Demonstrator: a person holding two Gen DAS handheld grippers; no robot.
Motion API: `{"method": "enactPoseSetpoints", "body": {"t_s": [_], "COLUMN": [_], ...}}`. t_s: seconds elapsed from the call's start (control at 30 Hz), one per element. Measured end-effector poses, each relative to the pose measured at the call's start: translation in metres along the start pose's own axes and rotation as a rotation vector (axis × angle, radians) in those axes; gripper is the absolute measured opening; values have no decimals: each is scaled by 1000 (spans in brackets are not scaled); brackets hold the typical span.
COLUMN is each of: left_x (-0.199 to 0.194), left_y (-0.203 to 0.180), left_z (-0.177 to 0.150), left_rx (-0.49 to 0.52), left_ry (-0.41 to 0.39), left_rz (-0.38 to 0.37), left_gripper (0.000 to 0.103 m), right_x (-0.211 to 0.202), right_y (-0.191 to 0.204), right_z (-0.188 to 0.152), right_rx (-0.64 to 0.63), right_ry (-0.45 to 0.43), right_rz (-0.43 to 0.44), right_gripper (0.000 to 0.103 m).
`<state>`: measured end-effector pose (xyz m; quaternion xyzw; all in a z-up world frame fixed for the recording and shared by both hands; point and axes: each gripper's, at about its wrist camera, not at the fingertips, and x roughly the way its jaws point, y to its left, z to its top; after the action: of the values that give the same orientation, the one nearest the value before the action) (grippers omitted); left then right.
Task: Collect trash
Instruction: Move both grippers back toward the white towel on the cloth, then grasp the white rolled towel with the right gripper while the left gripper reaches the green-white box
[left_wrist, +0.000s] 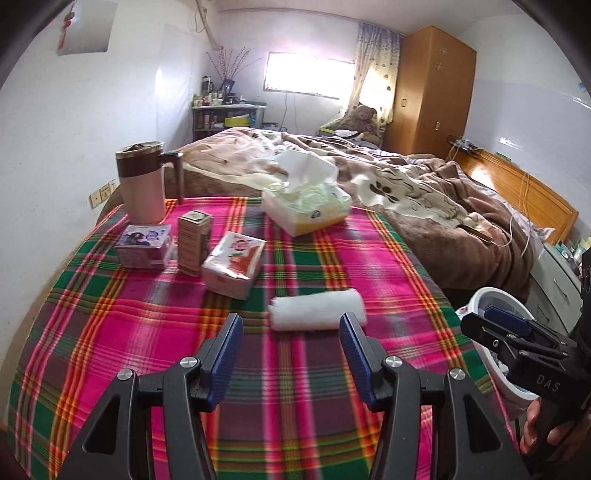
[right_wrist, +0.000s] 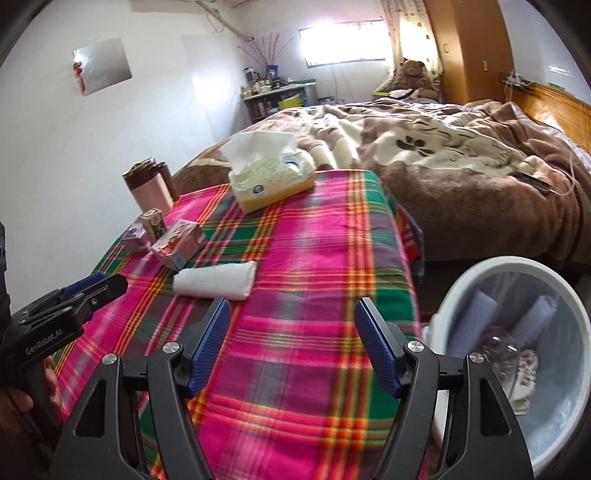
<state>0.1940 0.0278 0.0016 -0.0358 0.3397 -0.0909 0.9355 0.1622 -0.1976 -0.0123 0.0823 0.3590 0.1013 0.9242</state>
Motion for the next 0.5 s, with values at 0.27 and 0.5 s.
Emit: {"method": "enactPoseSetpoints", "body": {"t_s": [0.27,0.5], "left_x": [15,33], "left_y": [44,77], "left_z": [15,29], "left_rx": [-43,-76], "left_ry": [5,6], "left_rz": [48,89], "left_gripper": [54,54], "right_x": [35,66], "right_y": [37,60], "right_z": [14,15], "right_rx": [-100,-207], "right_ry": [50,115], "right_rz": [56,101], "right_gripper": [71,71]}}
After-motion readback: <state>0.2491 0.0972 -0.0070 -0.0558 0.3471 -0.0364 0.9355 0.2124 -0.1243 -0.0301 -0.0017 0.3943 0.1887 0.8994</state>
